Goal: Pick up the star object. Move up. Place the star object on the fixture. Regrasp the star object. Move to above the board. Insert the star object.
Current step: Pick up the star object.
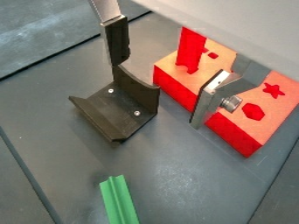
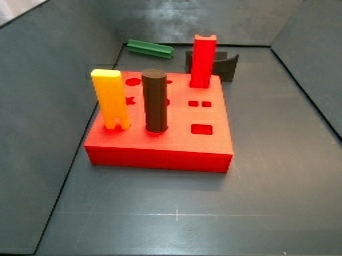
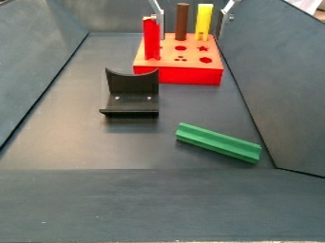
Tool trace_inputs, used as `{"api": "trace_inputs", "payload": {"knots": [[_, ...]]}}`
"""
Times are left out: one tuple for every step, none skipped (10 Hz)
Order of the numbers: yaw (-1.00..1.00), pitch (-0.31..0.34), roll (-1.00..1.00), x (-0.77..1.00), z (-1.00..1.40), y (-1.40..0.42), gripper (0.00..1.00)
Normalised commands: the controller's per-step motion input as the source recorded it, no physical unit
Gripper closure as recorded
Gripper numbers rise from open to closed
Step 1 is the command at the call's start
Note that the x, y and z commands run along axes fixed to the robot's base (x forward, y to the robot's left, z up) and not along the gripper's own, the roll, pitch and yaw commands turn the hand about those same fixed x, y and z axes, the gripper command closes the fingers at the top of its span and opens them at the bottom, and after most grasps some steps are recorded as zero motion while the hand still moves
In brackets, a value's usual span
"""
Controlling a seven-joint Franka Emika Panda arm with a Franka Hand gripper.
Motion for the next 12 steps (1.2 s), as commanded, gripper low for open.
{"api": "trace_inputs", "payload": {"knots": [[0.10, -0.179, -0.31, -0.22, -0.49, 0.81, 0.00], [0.34, -0.123, 0.04, -0.21, -1.00, 0.68, 0.00], [0.37, -0.159, 0.05, -0.24, -1.00, 0.65, 0.00], [0.37, -0.160, 0.05, -0.23, -1.00, 0.65, 0.00], [0.37, -0.139, 0.03, -0.21, -1.00, 0.65, 0.00], [0.33, -0.024, 0.00, -0.05, -1.00, 0.59, 0.00], [0.17, -0.017, 0.00, 0.00, -1.00, 0.45, 0.00], [0.15, -0.010, 0.00, 0.00, -1.00, 0.39, 0.00], [0.55, 0.000, 0.00, 0.00, -1.00, 0.00, 0.00], [0.82, 0.000, 0.00, -0.11, -1.00, 0.00, 0.00], [0.77, 0.000, 0.01, -0.25, -1.00, 0.00, 0.00], [0.77, 0.000, 0.02, -0.23, -1.00, -0.03, 0.00]]}}
